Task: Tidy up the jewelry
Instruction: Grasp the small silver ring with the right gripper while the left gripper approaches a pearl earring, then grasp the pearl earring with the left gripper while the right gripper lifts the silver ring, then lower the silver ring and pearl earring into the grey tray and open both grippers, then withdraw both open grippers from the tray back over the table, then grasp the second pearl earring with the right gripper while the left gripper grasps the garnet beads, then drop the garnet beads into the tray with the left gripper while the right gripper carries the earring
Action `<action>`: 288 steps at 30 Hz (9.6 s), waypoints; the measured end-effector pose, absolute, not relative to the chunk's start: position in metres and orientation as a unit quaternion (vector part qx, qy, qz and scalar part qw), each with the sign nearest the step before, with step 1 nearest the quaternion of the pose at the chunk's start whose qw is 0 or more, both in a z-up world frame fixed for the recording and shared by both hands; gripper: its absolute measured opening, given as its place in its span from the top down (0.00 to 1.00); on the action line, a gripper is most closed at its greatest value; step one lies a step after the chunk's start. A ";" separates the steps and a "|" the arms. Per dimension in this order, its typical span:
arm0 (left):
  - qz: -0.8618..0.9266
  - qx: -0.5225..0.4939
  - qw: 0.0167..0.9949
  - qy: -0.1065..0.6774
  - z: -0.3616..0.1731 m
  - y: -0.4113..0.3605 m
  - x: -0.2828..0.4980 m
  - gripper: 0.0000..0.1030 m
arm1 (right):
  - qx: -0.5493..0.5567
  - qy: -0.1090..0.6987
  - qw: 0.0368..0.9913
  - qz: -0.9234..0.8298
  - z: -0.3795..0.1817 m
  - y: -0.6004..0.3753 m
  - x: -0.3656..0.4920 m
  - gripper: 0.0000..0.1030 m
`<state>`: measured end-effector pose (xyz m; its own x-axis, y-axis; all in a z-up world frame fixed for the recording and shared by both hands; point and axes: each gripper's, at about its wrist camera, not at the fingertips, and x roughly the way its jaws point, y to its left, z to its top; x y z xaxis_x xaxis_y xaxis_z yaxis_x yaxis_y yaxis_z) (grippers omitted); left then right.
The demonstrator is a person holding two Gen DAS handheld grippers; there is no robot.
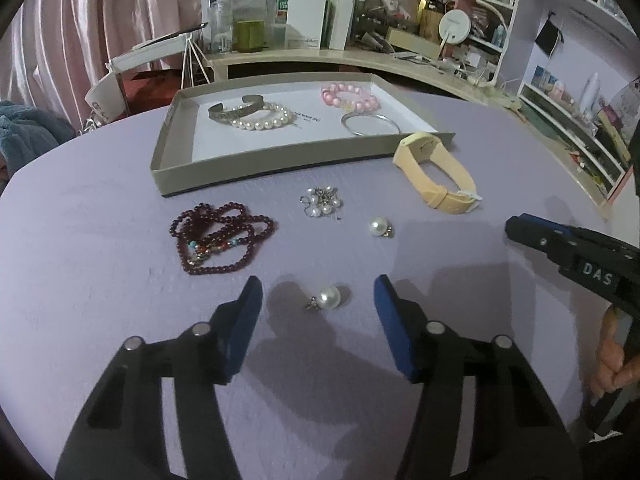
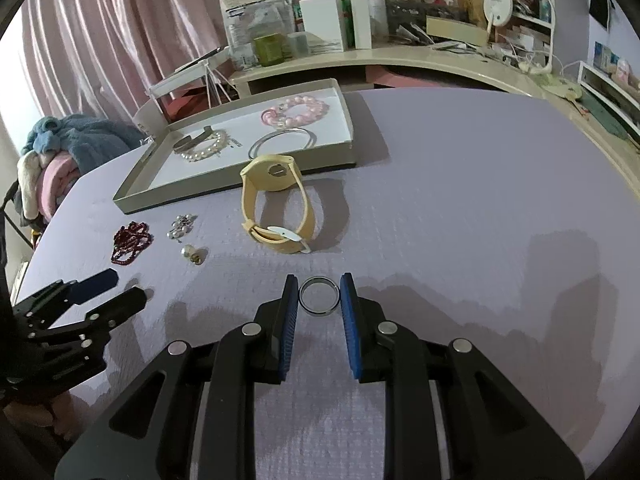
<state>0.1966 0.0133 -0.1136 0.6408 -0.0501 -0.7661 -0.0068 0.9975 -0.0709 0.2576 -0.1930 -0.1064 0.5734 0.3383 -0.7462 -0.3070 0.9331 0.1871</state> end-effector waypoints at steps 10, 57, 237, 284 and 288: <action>-0.022 -0.018 0.903 0.429 -0.117 0.004 0.204 0.84 | 0.025 0.429 0.884 0.183 -0.106 -0.193 0.259 0.78; 0.043 -0.078 0.950 0.298 -0.018 0.064 0.173 0.85 | 0.038 0.362 0.898 0.247 -0.057 -0.170 0.254 0.78; -0.015 -0.089 0.953 0.290 0.027 0.108 0.239 0.92 | 0.052 0.354 0.882 0.308 -0.037 -0.136 0.292 0.87; -0.010 -0.078 0.945 0.318 0.007 0.090 0.345 0.58 | 0.065 0.356 0.889 0.280 -0.041 -0.151 0.307 0.87; 0.003 -0.087 0.949 0.303 0.016 0.099 0.333 0.45 | 0.066 0.355 0.889 0.280 -0.042 -0.151 0.307 0.87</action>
